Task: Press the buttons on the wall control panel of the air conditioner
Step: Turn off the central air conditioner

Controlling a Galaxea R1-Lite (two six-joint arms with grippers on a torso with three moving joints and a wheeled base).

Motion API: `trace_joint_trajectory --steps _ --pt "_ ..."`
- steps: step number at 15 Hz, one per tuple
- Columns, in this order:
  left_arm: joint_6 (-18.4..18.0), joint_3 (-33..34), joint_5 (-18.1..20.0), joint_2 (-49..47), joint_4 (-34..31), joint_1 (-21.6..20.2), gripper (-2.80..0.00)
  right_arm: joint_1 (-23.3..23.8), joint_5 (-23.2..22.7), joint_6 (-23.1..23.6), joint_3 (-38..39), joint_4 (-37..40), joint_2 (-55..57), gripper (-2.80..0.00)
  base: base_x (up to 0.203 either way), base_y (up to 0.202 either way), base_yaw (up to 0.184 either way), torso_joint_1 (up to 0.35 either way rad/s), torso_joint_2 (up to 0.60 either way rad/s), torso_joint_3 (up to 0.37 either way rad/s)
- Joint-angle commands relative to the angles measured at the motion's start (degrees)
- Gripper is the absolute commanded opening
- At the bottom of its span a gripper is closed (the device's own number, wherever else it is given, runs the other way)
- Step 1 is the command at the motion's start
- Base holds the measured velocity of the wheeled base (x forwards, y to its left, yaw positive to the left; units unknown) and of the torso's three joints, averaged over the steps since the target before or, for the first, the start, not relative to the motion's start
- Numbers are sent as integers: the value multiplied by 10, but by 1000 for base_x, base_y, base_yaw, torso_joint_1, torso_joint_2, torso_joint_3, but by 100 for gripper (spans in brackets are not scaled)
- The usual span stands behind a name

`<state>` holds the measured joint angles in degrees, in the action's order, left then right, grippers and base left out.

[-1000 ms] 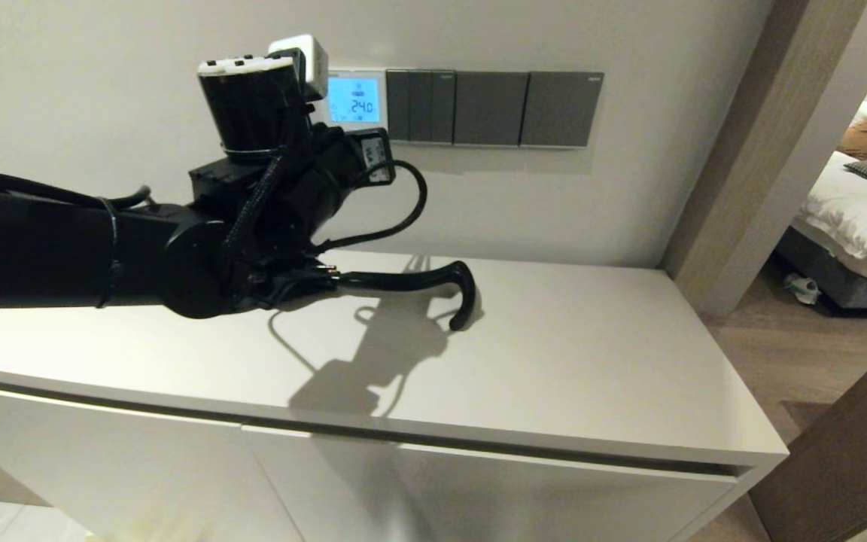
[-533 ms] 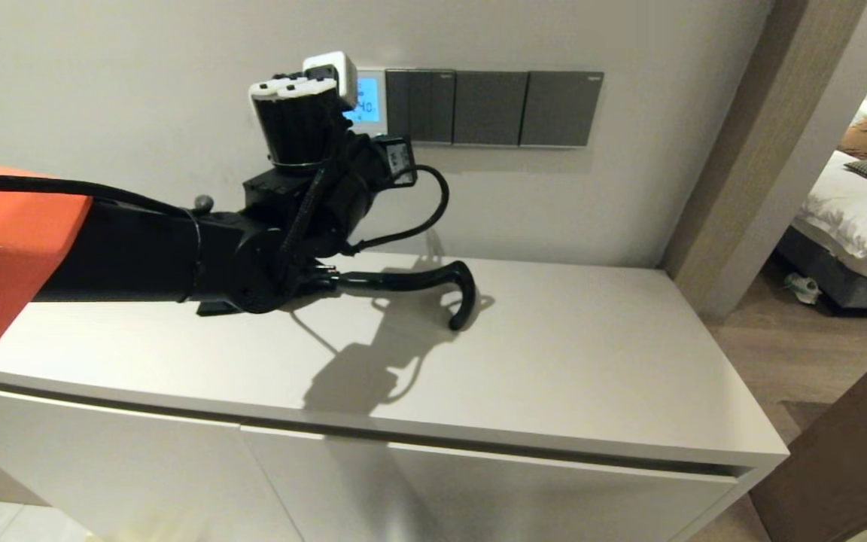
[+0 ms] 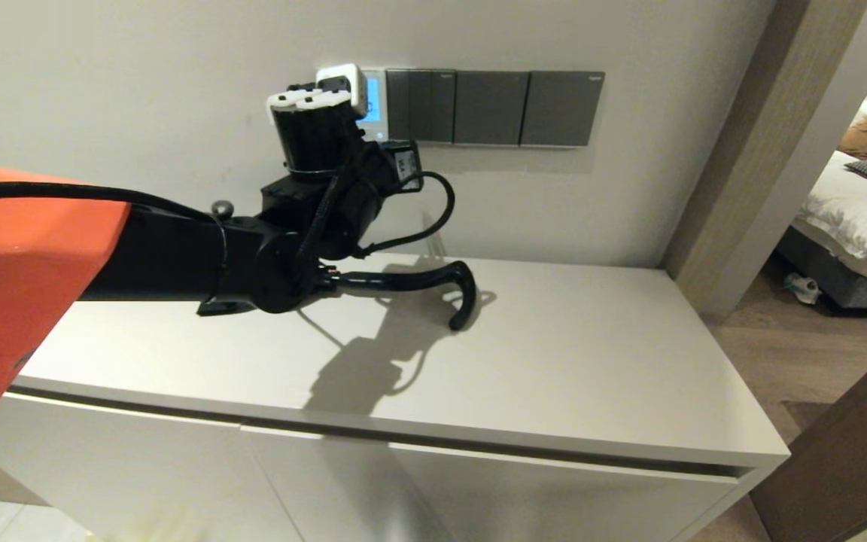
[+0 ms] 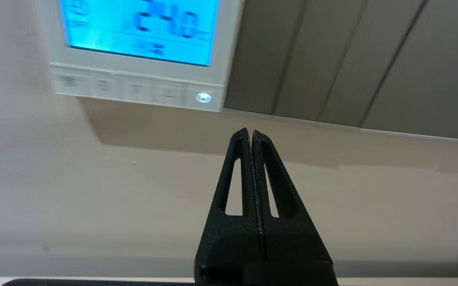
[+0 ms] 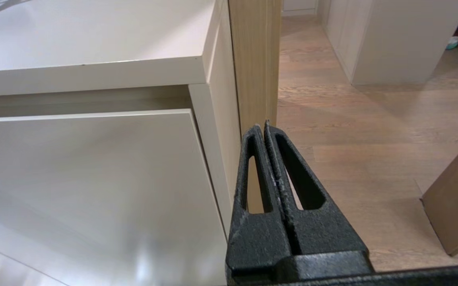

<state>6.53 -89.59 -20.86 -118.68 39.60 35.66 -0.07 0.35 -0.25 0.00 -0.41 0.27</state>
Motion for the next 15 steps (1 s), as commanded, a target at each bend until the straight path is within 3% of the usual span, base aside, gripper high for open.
trace_joint_trajectory --steps 1,15 --pt "1 -18 -4 -15 -1 -4 -280 0 0 0 2 0 1 -280 0 0 0 0 0 0" --pt "1 -48 -5 -23 -7 -28 -280 0 0 0 2 0 0 -280 0 0 0 0 0 0"
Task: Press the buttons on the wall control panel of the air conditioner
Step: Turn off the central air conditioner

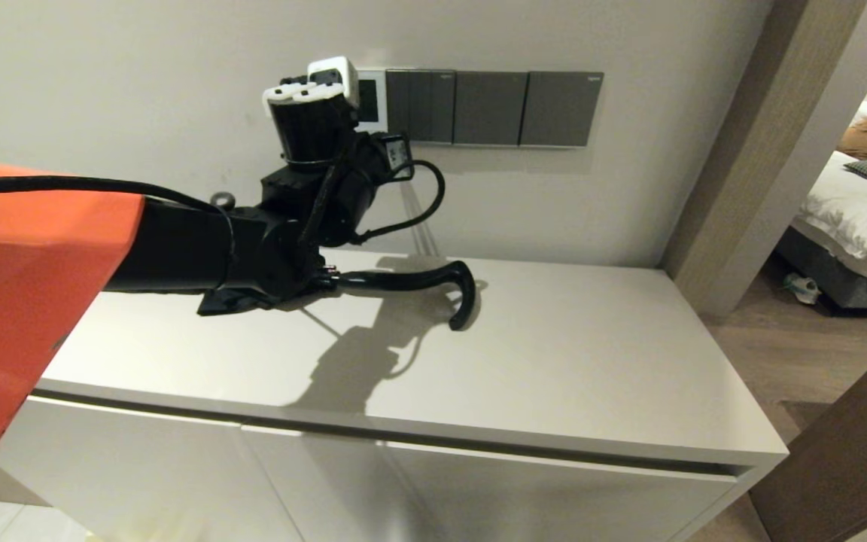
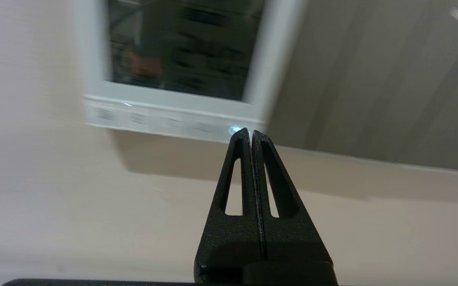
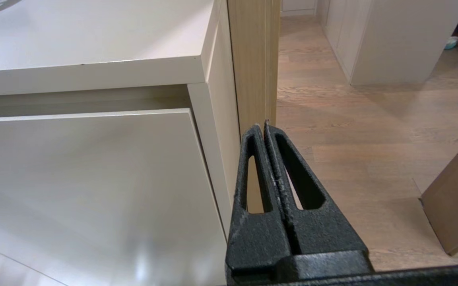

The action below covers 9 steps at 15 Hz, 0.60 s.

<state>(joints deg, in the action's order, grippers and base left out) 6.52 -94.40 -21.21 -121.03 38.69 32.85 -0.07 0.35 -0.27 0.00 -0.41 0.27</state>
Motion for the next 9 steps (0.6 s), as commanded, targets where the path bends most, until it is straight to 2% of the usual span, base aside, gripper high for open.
trace_joint_trajectory --steps 1,9 --pt "1 0 -1 1 2 0 -280 0 0 0 2 0 0 -280 0 0 0 0 0 0" --pt "1 -3 -1 -6 2 -1 -280 0 0 0 2 0 0 -280 0 0 0 0 0 0"
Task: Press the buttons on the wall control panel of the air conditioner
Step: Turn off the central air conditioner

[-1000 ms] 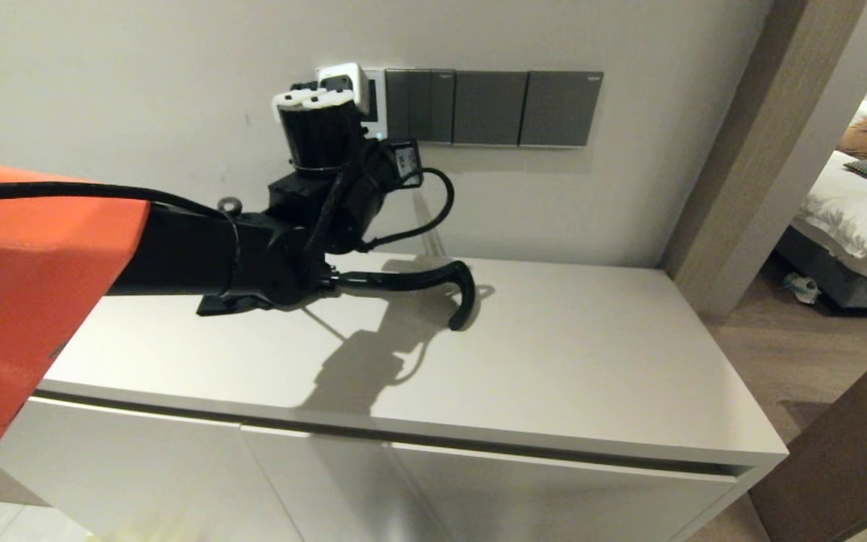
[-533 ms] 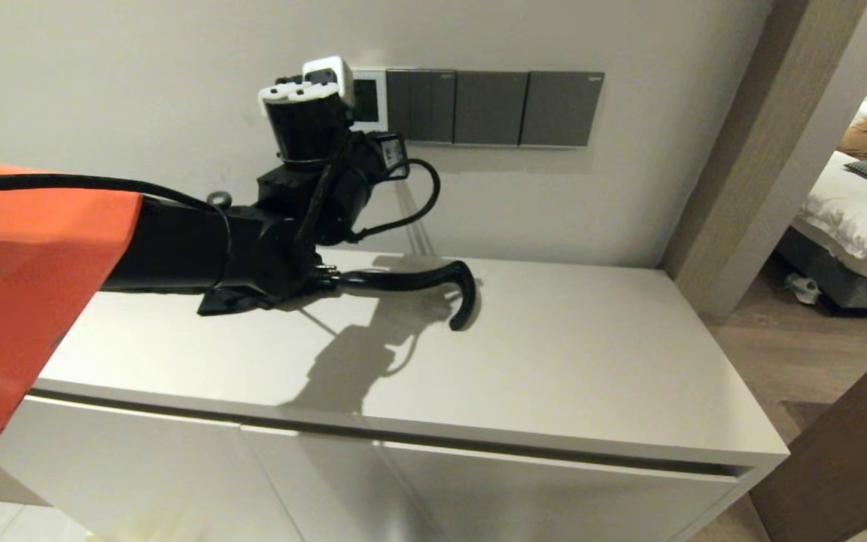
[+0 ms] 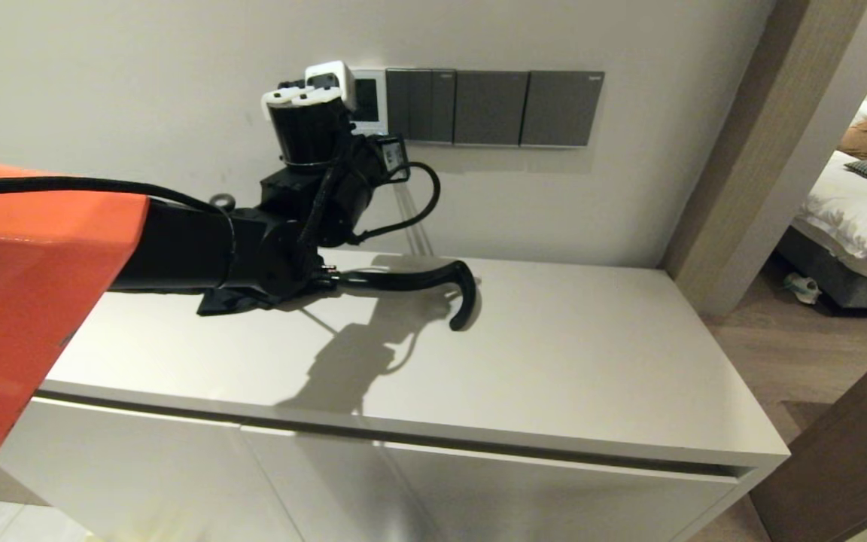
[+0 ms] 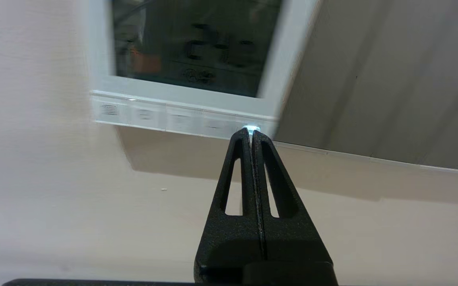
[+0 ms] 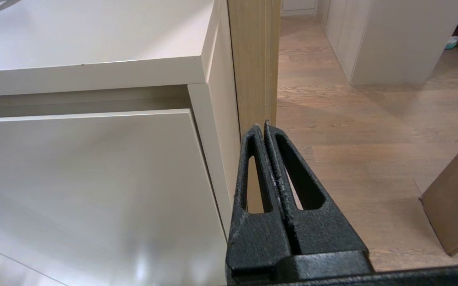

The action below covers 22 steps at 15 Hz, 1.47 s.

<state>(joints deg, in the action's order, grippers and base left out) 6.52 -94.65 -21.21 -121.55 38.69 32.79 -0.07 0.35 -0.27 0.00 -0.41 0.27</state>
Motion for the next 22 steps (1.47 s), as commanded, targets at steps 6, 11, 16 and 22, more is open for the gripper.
trace_joint_trajectory --steps 6,11,16,22 --pt "0 -7 -1 -8 2 -4 -280 0 0 0 2 0 1 -280 0 0 0 0 0 0" --pt "0 -7 -1 -12 2 -8 -280 0 0 0 2 0 1 -280 0 0 0 0 0 0" --pt "1 -6 -1 -9 2 -8 -280 0 0 0 2 1 0 -280 0 0 0 0 0 0" --pt "1 18 -1 10 8 -8 -280 0 0 0 2 0 0 -280 0 0 0 0 0 0"
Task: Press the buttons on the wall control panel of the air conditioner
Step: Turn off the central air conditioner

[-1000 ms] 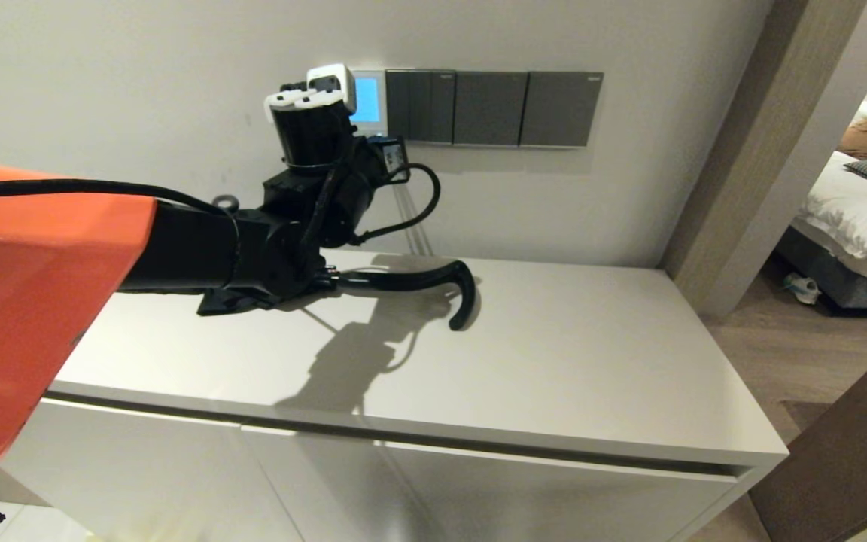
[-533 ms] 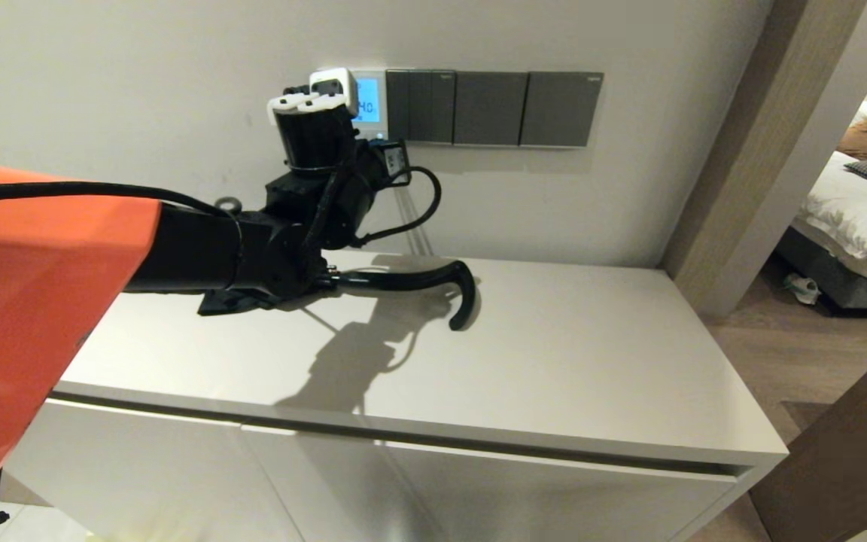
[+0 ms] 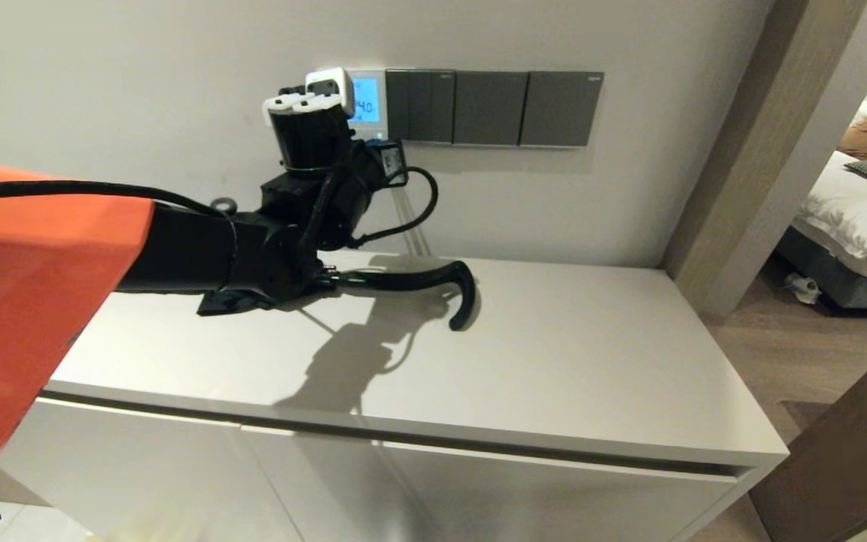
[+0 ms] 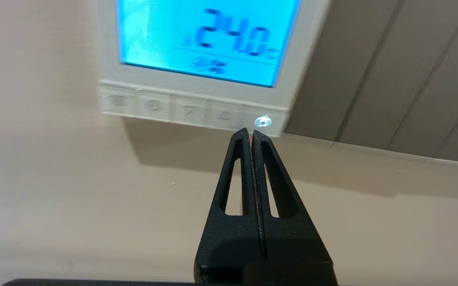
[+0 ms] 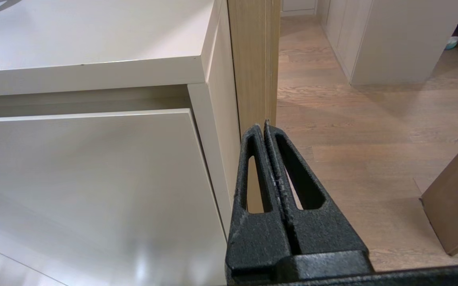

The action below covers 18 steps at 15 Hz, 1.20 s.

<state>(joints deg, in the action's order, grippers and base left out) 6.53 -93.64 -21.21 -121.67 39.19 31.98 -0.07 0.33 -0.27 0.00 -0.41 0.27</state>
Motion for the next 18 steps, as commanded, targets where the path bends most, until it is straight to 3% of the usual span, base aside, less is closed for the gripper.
trace_joint_trajectory --steps 1,18 --pt "1 9 -1 12 3 0 -280 0 0 0 2 0 0 -280 0 0 0 0 0 0" --pt "2 -5 2 0 6 5 -280 0 0 0 2 0 1 -280 0 0 0 0 0 0"
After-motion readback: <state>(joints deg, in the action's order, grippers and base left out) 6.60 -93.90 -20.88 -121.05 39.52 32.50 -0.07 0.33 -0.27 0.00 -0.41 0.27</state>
